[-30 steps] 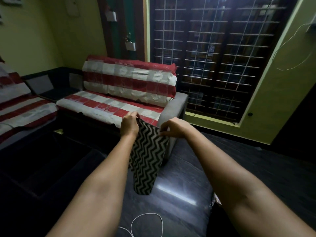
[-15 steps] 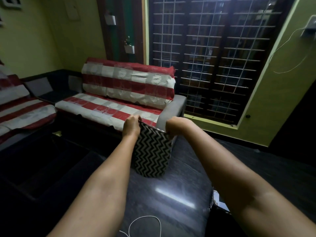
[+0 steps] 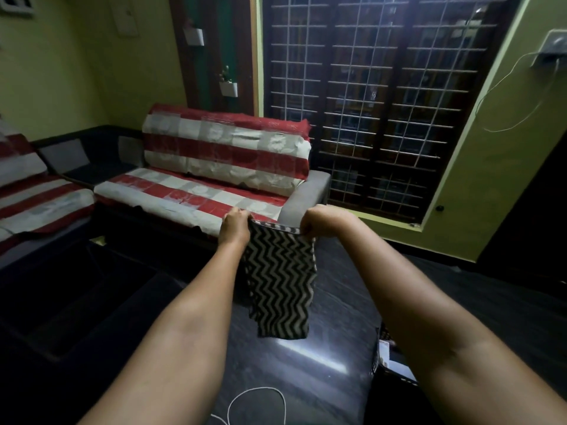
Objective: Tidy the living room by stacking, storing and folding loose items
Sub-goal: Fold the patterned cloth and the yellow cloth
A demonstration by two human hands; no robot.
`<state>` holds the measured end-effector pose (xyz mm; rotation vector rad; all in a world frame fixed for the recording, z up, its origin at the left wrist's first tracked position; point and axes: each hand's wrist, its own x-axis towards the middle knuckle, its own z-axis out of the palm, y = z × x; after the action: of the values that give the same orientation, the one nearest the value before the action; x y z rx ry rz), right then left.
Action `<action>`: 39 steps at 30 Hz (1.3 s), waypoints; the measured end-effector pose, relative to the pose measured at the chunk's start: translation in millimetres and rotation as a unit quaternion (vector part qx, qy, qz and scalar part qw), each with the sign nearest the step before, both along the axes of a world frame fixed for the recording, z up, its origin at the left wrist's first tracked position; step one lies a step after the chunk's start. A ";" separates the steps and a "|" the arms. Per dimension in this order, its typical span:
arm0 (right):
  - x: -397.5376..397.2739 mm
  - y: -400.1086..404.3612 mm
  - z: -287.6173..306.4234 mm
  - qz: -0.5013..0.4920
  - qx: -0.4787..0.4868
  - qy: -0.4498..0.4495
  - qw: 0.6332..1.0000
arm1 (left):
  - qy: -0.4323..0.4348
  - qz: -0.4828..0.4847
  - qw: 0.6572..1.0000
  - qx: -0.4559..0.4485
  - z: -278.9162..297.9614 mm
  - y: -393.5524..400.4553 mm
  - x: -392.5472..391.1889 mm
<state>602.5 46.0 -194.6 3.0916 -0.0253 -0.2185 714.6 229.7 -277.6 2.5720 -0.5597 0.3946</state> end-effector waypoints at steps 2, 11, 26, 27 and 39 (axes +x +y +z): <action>2.5 -5.5 -5.3 0.014 0.035 -0.007 0.999 | 0.009 0.007 1.000 -0.002 -0.6 2.1 4.1; -18.7 -54.7 -26.4 -0.093 0.477 -0.137 0.863 | 0.134 -0.105 0.969 -0.177 11.8 2.4 13.8; -20.3 -60.8 36.1 -0.058 0.770 -0.091 0.629 | 0.229 -0.268 0.807 -0.474 200.7 -18.6 -7.4; -15.6 -56.1 33.8 -0.063 0.787 -0.108 0.604 | 0.318 -0.270 0.787 -0.454 190.8 -11.0 -8.0; -8.1 -47.1 -27.6 -0.256 0.774 -0.011 0.578 | 0.556 -0.160 0.740 -0.342 22.6 9.1 -16.4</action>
<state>594.3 -1.1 -222.1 4.6406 -1.6168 -0.3293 698.1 238.8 -255.0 1.5115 -0.2746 -0.8774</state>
